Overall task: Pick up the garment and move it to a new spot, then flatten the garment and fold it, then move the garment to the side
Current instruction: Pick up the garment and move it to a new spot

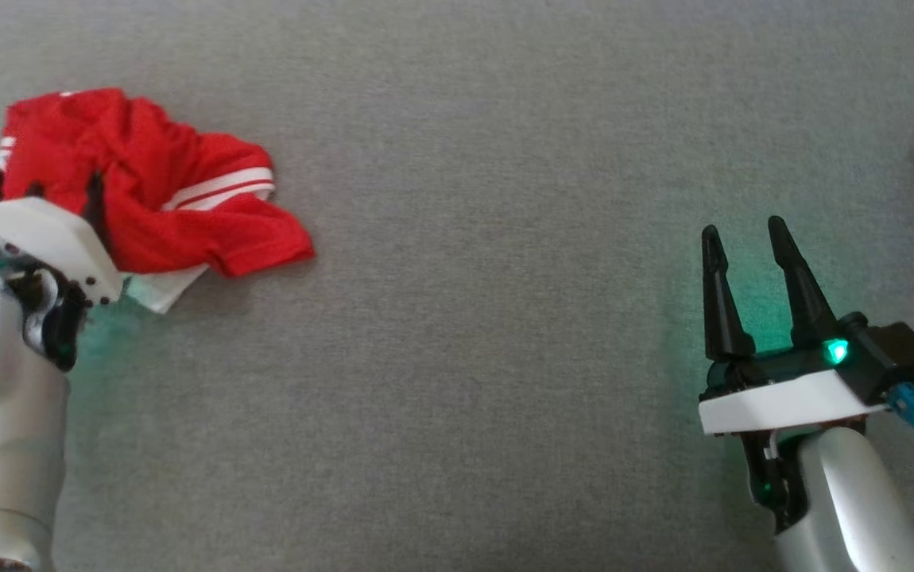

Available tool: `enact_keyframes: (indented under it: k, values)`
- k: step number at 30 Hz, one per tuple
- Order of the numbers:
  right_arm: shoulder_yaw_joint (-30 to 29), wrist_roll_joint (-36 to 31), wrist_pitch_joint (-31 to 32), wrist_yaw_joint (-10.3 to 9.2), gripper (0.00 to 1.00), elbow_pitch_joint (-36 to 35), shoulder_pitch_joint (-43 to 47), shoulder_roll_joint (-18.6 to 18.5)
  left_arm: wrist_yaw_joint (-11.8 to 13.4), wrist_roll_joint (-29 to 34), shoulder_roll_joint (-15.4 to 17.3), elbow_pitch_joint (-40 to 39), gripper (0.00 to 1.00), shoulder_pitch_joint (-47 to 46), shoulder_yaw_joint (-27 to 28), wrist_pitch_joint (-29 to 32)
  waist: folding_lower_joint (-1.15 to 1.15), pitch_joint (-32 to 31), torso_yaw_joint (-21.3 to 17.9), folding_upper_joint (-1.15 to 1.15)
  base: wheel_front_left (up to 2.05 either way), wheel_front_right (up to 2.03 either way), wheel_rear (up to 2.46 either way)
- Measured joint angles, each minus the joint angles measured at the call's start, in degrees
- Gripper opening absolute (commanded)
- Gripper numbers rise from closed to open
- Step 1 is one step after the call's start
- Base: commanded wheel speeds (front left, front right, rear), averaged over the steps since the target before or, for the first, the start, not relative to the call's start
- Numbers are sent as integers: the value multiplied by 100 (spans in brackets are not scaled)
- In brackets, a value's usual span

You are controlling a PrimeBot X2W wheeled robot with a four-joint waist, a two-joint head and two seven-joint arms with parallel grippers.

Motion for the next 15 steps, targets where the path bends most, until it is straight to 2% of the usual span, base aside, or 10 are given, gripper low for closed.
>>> enact_keyframes:
  k: [4,5,6,9,15]
  values:
    - [-19,0,0,1,100,-23,-1,0,4,-53,35,439,100,-127,23,134,0,149,-173,0,0,0,0]
    - [-26,0,0,0,100,-24,-2,0,3,-94,35,502,26,-160,24,133,-1,169,-200,0,0,0,0]
    - [-27,0,0,0,100,-24,-2,0,3,-132,35,543,0,-193,26,124,-1,181,-222,0,0,0,0]
    - [-33,0,0,0,100,-24,-2,0,-2,-234,26,592,0,-224,27,-144,-1,159,-235,0,0,0,0]
    - [-5,0,0,1,100,5,-2,0,-11,-307,24,146,0,-255,-30,-1597,-2,-27,-191,0,0,0,0]
